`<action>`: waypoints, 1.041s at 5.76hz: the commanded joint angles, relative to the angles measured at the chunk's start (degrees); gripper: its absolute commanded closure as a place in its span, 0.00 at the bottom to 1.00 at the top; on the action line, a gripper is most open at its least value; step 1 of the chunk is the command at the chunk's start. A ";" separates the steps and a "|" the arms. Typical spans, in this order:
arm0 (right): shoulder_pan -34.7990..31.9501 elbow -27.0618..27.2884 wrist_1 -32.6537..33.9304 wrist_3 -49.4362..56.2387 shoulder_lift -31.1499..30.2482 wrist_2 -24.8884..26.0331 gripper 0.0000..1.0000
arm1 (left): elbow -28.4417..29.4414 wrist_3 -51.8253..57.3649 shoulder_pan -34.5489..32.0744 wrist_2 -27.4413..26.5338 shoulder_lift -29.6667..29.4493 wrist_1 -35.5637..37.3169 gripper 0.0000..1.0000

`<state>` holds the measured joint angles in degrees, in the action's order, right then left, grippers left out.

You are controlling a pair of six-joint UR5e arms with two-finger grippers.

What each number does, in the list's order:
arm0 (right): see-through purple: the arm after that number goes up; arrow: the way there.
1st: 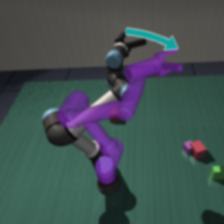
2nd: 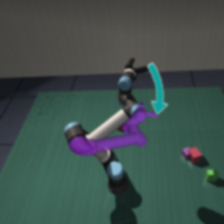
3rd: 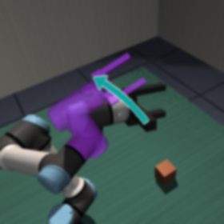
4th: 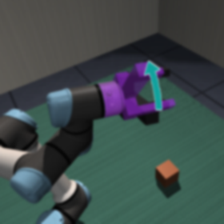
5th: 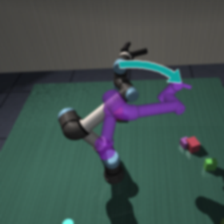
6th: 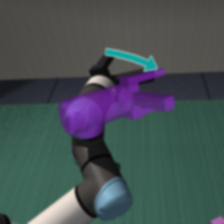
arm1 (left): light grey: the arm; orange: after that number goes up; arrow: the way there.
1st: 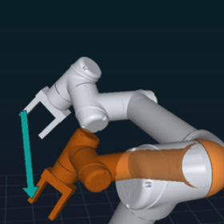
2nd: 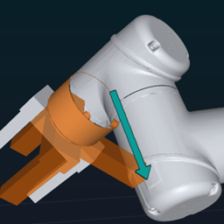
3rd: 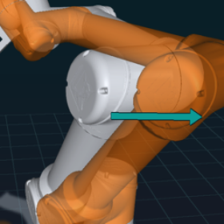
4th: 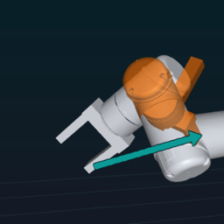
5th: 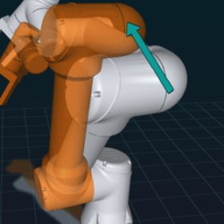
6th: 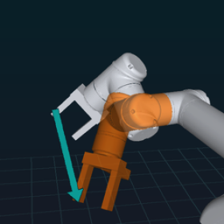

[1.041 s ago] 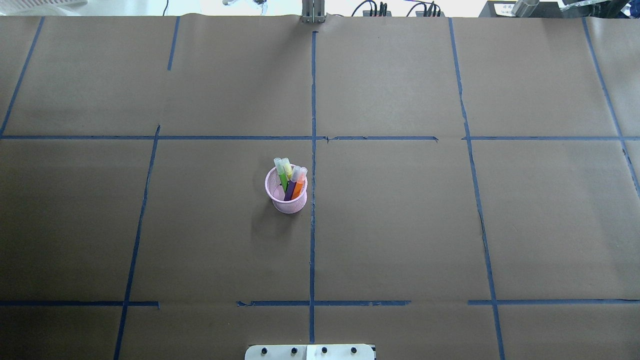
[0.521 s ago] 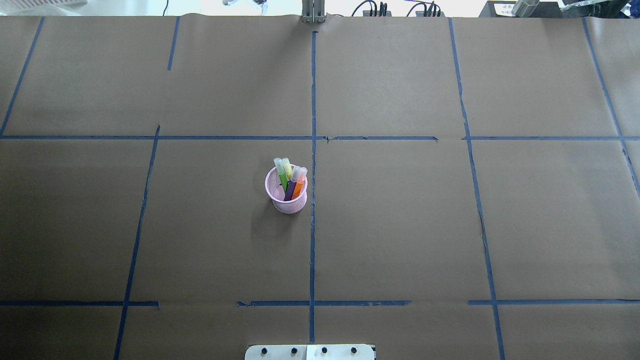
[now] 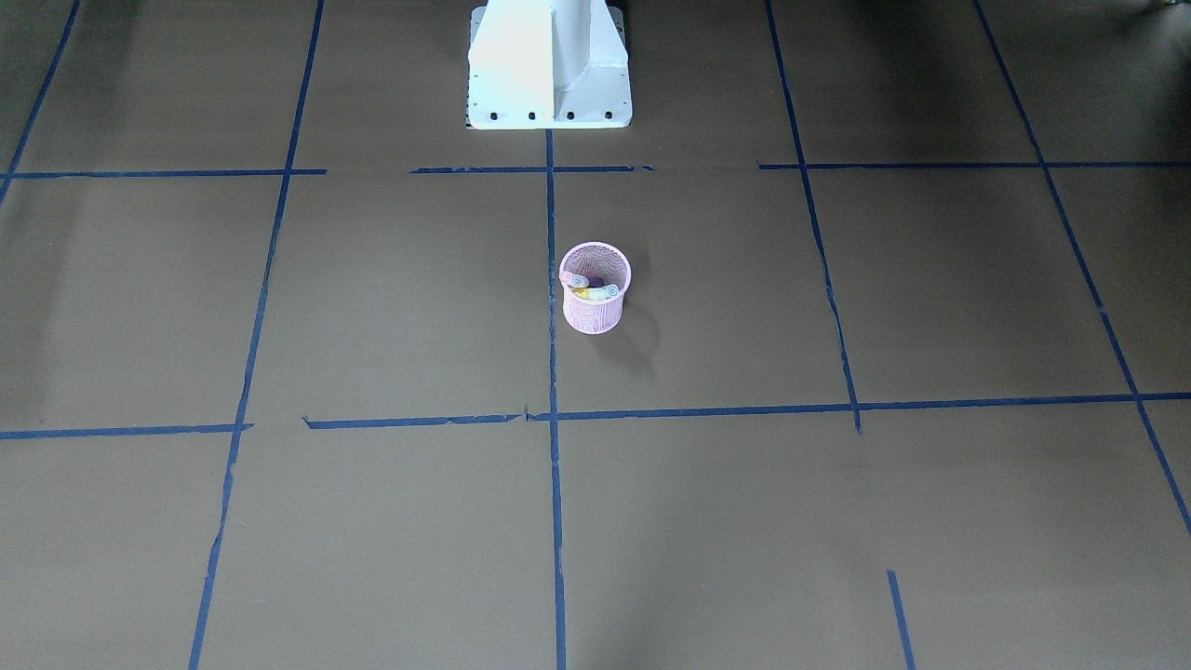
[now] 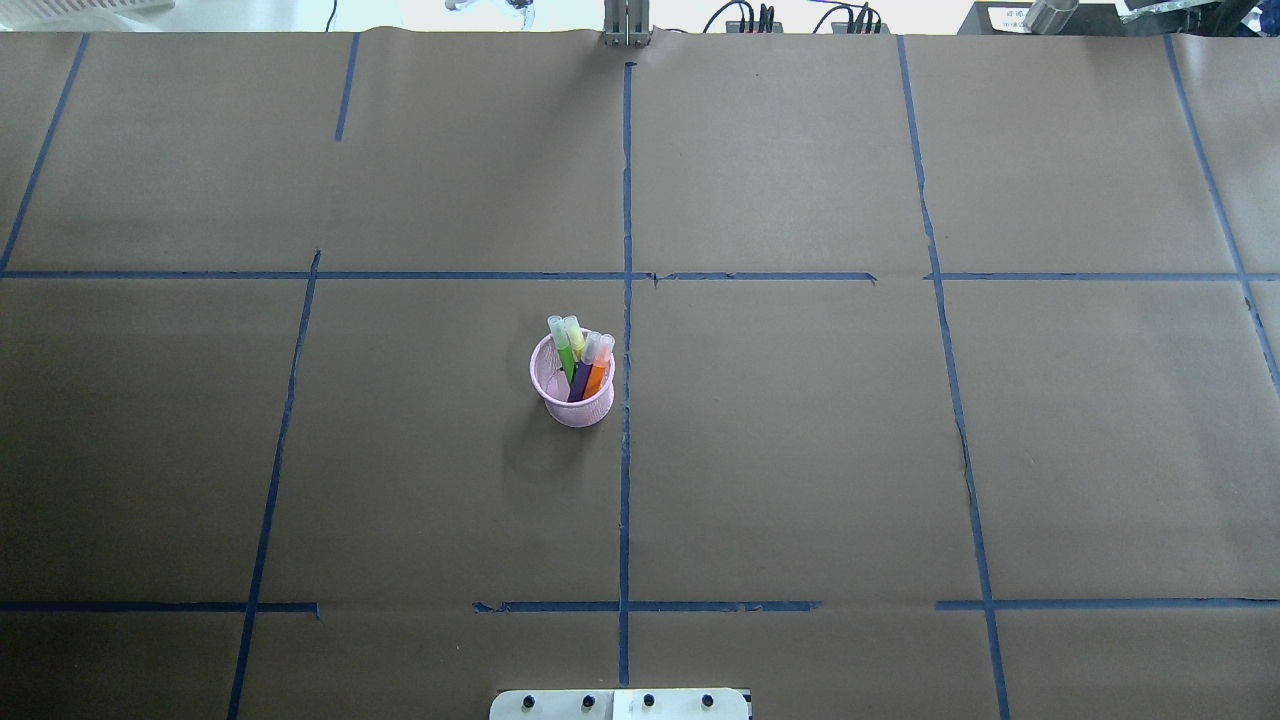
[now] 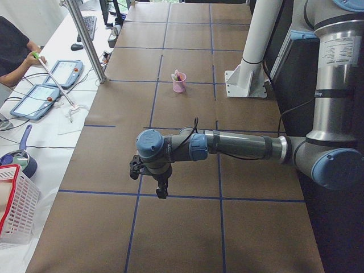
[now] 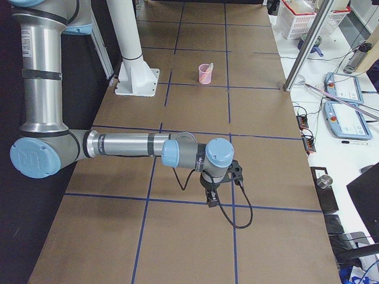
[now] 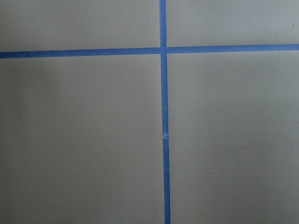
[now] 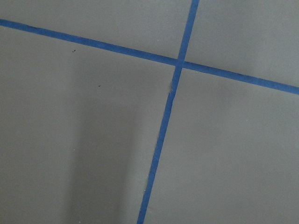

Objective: Collect pens into pen holder

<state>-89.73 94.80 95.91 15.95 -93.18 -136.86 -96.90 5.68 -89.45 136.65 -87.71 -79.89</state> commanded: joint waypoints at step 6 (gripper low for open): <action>0.00 0.65 -0.11 -0.13 0.10 -1.66 0.00 | -1.27 0.30 0.15 0.02 -0.62 -0.09 0.00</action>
<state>-89.73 95.39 95.82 15.87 -93.21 -138.51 -98.19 5.96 -89.36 136.66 -88.26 -79.92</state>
